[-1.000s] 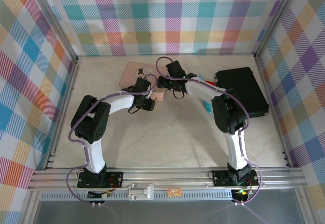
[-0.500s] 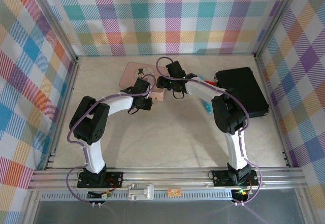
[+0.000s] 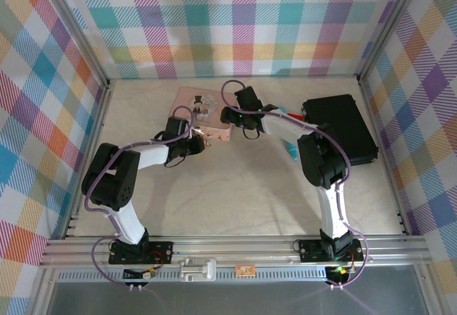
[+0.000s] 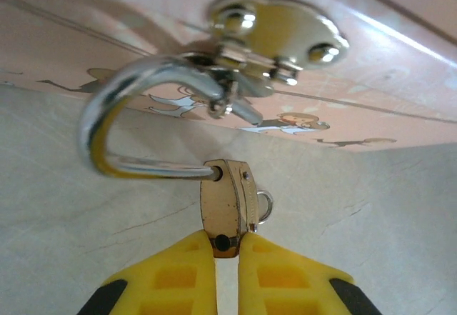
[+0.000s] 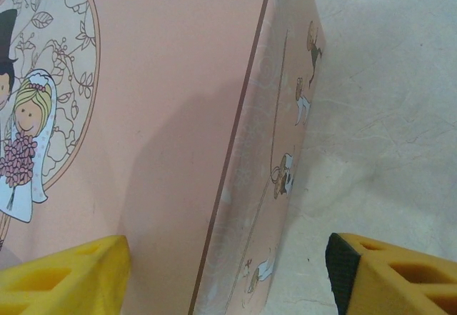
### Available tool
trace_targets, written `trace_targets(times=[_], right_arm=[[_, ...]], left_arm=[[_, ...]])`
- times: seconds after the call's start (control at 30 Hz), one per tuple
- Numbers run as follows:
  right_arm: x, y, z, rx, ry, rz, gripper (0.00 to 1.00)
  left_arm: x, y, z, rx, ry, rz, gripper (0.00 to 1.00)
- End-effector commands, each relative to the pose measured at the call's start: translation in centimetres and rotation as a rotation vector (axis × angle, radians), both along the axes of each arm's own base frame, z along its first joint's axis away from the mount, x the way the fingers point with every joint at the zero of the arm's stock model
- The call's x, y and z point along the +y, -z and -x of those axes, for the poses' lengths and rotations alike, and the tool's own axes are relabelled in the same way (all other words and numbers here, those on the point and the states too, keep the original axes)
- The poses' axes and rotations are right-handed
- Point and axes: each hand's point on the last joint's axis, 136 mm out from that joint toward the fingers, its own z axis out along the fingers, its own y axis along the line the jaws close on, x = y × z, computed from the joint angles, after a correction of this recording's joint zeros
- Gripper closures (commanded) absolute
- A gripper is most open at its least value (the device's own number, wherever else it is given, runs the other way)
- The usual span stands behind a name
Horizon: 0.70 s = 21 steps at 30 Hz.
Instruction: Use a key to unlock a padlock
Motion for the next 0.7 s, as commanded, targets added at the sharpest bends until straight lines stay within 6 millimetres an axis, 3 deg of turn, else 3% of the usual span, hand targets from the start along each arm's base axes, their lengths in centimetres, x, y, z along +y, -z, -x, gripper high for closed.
trace_targets(times=[0.0, 0.27, 0.4, 0.67], right_arm=[[-1.4, 1.1, 0.9, 0.053, 0.020, 0.030, 0.28], [-1.1, 0.7, 0.9, 0.050, 0.021, 0.009, 0.28], [-1.1, 0.5, 0.8, 0.047, 0.023, 0.003, 0.28], [-1.1, 0.6, 0.9, 0.051, 0.021, 0.006, 0.28]], left_arm=[[-0.5, -3.8, -1.9, -0.117, -0.034, 0.156, 1.00], [0.9, -4.7, -2.9, -0.178, -0.165, 0.313, 1.00], [2.5, -4.2, -2.9, -0.195, -0.255, 0.331, 1.00], [4.8, -5.3, -2.8, -0.261, -0.366, 0.442, 1.00]])
